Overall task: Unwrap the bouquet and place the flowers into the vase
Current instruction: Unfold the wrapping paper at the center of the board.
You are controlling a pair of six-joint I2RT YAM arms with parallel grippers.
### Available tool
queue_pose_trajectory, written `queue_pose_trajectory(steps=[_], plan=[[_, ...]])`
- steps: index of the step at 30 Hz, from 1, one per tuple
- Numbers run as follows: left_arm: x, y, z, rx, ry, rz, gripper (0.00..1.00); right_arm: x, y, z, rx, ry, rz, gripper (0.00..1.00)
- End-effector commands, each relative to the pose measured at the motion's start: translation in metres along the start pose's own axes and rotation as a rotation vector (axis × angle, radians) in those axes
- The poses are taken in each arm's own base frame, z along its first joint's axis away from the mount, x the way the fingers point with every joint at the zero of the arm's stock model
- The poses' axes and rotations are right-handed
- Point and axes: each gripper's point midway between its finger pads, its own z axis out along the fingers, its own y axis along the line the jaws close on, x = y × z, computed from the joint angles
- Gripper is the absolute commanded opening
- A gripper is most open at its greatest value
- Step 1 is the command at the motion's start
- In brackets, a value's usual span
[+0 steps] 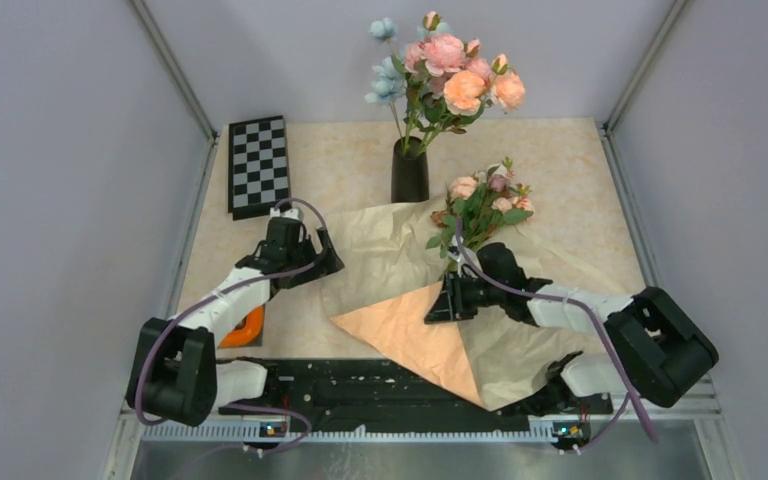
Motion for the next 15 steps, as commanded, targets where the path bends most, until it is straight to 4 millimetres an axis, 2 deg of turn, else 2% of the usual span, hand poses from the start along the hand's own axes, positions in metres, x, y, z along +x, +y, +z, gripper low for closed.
queue_pose_trajectory(steps=[1, 6, 8, 12, 15], plan=[[0.01, 0.009, 0.01, 0.007, 0.026, -0.016, 0.9, -0.015, 0.038, 0.01, -0.068, -0.036, -0.126, 0.27], [0.015, 0.006, 0.021, 0.045, 0.058, -0.058, 0.58, -0.003, 0.062, 0.018, -0.063, -0.009, -0.23, 0.18], [0.014, 0.004, 0.025, 0.059, 0.06, -0.076, 0.47, -0.002, 0.073, 0.021, -0.066, -0.013, -0.268, 0.15], [0.009, -0.003, 0.03, 0.102, 0.053, -0.106, 0.18, -0.004, 0.094, 0.029, -0.072, -0.026, -0.343, 0.12], [0.0, -0.007, 0.034, 0.112, 0.038, -0.103, 0.05, -0.003, 0.107, 0.04, -0.073, -0.018, -0.401, 0.1]])
